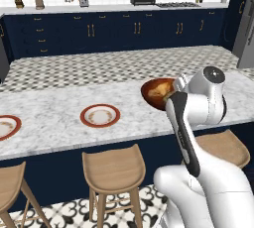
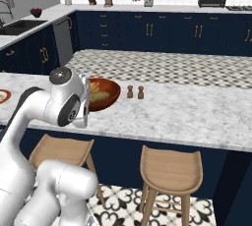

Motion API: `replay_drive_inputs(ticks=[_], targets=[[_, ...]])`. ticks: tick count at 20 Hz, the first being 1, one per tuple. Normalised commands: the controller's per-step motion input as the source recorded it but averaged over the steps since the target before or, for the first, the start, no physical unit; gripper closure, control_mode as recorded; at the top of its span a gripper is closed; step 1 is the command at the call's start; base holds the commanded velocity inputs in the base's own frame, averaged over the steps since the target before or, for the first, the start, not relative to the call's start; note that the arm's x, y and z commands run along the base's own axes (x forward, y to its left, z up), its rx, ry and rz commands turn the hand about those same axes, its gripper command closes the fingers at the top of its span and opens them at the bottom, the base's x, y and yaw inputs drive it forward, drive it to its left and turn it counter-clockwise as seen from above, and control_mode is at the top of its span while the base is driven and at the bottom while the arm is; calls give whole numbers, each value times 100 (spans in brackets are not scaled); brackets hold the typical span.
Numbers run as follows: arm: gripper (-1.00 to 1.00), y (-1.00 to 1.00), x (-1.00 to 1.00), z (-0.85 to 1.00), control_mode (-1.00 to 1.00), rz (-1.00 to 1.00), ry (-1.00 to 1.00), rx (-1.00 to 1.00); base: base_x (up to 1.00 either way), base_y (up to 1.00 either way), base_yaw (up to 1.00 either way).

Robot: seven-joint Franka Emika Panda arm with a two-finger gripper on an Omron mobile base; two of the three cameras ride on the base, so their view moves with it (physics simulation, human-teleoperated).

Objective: Pick the chicken drumstick and potato from their plates and place them in the bowl. Then put the bowl in the fridge.

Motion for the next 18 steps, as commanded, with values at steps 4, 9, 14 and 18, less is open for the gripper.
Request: replay_drive_inputs(ticks=[4, 9, 14, 18], targets=[[100, 0, -66, 0, -100, -19, 2, -1, 0, 0, 0], [100, 0, -73, 5, -100, 5, -1, 0, 0, 0, 0], [100, -6, -37, 28, -100, 18, 0, 0, 0, 0, 0], [100, -1, -10, 12, -100, 0, 0, 0, 0, 0, 0]])
